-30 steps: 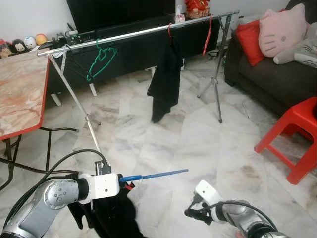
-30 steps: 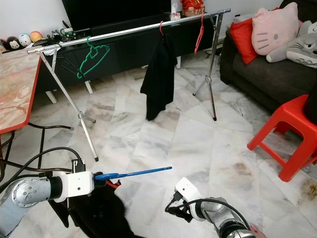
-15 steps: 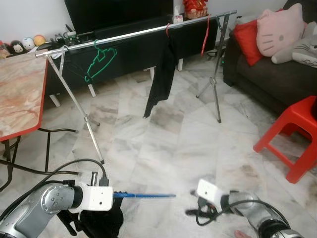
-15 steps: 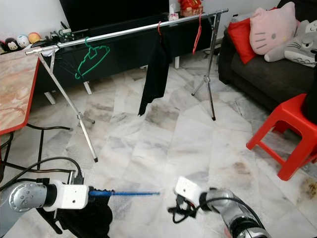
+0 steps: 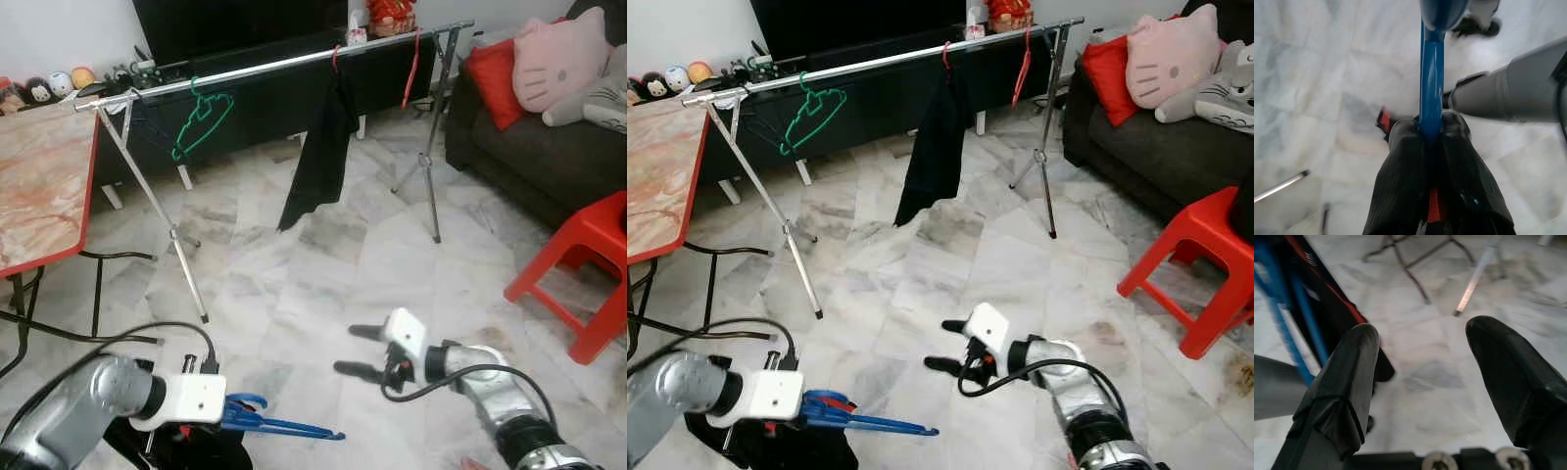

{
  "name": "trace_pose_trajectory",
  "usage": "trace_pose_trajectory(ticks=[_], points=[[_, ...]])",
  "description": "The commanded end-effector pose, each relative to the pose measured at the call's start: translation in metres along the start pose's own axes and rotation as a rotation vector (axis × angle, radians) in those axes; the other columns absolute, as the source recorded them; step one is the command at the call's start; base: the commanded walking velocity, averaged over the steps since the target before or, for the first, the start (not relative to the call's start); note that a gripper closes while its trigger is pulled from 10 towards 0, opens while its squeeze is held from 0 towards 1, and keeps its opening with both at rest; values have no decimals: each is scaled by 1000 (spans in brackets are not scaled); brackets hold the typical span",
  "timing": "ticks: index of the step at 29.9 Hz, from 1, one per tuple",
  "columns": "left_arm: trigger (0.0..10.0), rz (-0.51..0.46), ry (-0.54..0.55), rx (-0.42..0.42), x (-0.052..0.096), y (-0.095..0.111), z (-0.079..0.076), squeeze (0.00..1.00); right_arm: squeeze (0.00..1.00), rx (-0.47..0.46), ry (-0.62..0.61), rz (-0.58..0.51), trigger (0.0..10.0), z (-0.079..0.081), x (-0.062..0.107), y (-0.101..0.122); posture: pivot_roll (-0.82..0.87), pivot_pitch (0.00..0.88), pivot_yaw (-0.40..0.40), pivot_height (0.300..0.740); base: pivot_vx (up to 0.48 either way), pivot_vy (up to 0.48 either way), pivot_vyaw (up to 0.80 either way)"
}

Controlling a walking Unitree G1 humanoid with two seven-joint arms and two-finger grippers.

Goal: Hang hanger

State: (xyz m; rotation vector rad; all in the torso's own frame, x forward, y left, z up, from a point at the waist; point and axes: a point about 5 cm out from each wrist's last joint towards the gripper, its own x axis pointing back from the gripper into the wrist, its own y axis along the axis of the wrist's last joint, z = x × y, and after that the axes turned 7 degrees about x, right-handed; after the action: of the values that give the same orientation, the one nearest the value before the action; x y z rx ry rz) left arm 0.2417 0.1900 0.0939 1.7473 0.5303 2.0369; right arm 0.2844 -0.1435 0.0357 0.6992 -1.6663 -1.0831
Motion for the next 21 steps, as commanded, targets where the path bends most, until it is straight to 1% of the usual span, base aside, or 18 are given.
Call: trace_pose_trajectory(ticks=[1, 2, 4, 6, 9, 10, 11, 12, 16, 19, 21], points=[[10000, -35, -1, -11, 9, 11, 8, 0, 0, 34, 37, -3, 10000, -2, -4, 8, -86, 0, 102, 740, 0, 0, 0], [10000, -42, 7, -19, 11, 16, 14, 0, 0, 53, 63, 6, 10000, -1, -5, 10, -86, 0, 105, 740, 0, 0, 0], [10000, -46, 1, -53, 13, 26, 24, 0, 0, 62, 93, 7, 10000, 1, -7, 11, -85, 0, 109, 740, 0, 0, 0], [10000, -46, -5, -74, 14, 33, 30, 0, 0, 62, 93, -3, 10000, 2, -10, 13, -88, 0, 113, 740, 0, 0, 0], [10000, -62, -27, -80, 16, 42, 33, 0, 0, 50, 103, -17, 10000, 3, -11, 13, -90, 0, 116, 740, 0, 0, 0], [10000, -62, -27, -80, 16, 42, 33, 0, 0, 50, 103, -17, 10000, 3, -11, 13, -90, 0, 116, 740, 0, 0, 0], [10000, -64, -46, -82, 17, 46, 34, 0, 0, 29, 123, -34, 10000, 5, -12, 13, -90, 0, 117, 740, 0, 0, 0], [10000, -52, -71, -97, 18, 49, 33, 0, 0, 21, 140, -42, 10000, 7, -12, 13, -90, 0, 117, 740, 0, 0, 0], [10000, -25, -102, -110, 17, 50, 32, 0, 0, 26, 143, -51, 10000, 6, -11, 15, -82, 0, 117, 740, 0, 0, 0], [10000, -21, -103, -107, 14, 52, 32, 0, 0, 0, 140, -116, 10000, 3, -13, 24, -87, 0, 119, 740, 0, 0, 0], [10000, -14, -102, -109, 10, 54, 34, 0, 0, -10, 170, -169, 10000, 2, -14, 33, -86, 0, 118, 740, 0, 0, 0]])
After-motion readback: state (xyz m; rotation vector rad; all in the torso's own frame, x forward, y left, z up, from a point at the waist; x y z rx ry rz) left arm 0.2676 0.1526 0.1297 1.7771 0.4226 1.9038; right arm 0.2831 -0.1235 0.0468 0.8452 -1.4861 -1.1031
